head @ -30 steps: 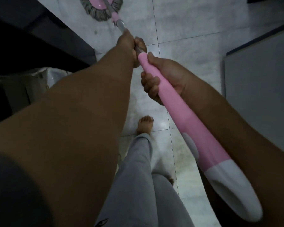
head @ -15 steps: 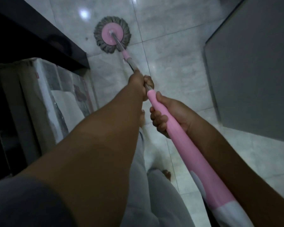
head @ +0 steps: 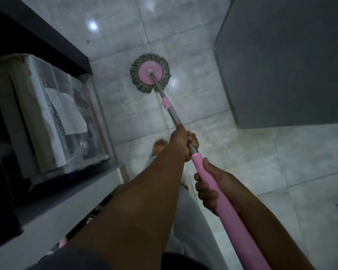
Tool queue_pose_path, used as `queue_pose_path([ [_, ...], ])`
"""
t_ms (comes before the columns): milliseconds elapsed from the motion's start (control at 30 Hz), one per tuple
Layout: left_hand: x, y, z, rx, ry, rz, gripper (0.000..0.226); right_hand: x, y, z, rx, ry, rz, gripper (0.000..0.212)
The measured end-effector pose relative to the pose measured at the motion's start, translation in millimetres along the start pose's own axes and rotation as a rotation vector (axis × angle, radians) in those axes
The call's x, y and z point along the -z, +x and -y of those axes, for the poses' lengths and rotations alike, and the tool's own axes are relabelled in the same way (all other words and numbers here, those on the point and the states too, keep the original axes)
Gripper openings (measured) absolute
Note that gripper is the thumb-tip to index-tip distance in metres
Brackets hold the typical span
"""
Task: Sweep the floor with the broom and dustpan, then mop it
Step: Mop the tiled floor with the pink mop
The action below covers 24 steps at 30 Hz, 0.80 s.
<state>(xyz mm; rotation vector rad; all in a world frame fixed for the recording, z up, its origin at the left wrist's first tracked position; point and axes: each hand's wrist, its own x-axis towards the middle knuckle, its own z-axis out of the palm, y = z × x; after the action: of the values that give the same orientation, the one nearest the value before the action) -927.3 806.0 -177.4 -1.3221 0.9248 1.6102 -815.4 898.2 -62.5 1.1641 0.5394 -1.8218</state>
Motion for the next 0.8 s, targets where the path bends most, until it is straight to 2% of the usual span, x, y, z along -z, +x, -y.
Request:
queue_pose_path([
  [133, -2.5, 15.7, -19.7, -0.015, 0.002, 0.012, 0.058, -5.0, 15.9, 16.7, 0.035, -0.015, -0.002, 0.047],
  [233, -10.2, 35.0, -59.7, -0.062, -0.026, 0.026, 0.056, -24.1, 40.6, 48.3, 0.062, -0.03, -0.015, 0.046],
  [400, -34.7, 52.1, -160.9, -0.142, -0.024, 0.033, 0.054, -76.1, 85.5, 129.2, 0.138, -0.075, -0.014, 0.046],
  [600, -57.9, 73.0, -264.5, -0.259, -0.11, -0.004, 0.057, -132.0, 132.8, 217.2, 0.14, -0.085, 0.037, 0.049],
  [633, -58.2, 76.2, -267.7, -0.241, -0.056, 0.012, 0.056, -137.3, 137.9, 226.7, 0.146, -0.075, 0.048, 0.049],
  [667, -57.3, 84.2, -260.7, -0.189, 0.098, -0.036, 0.053, -140.7, 141.6, 234.4, 0.155, -0.064, 0.062, 0.048],
  [700, -41.9, 101.2, -250.0, -0.063, 0.19, -0.179, 0.045, -142.3, 143.8, 239.4, 0.164, -0.055, 0.075, 0.048],
  [733, -10.1, 114.1, -209.0, -0.021, 0.274, -0.294, 0.033, -142.6, 145.2, 241.9, 0.167, -0.052, 0.084, 0.048],
  [767, 20.2, 123.5, -162.6, -0.074, 0.484, -0.319, 0.033, -141.3, 145.3, 241.6, 0.165, -0.054, 0.085, 0.049],
  [800, 38.0, 133.4, -115.0, -0.114, 0.814, -0.325, 0.038, -138.7, 144.4, 239.5, 0.163, -0.061, 0.081, 0.05],
])
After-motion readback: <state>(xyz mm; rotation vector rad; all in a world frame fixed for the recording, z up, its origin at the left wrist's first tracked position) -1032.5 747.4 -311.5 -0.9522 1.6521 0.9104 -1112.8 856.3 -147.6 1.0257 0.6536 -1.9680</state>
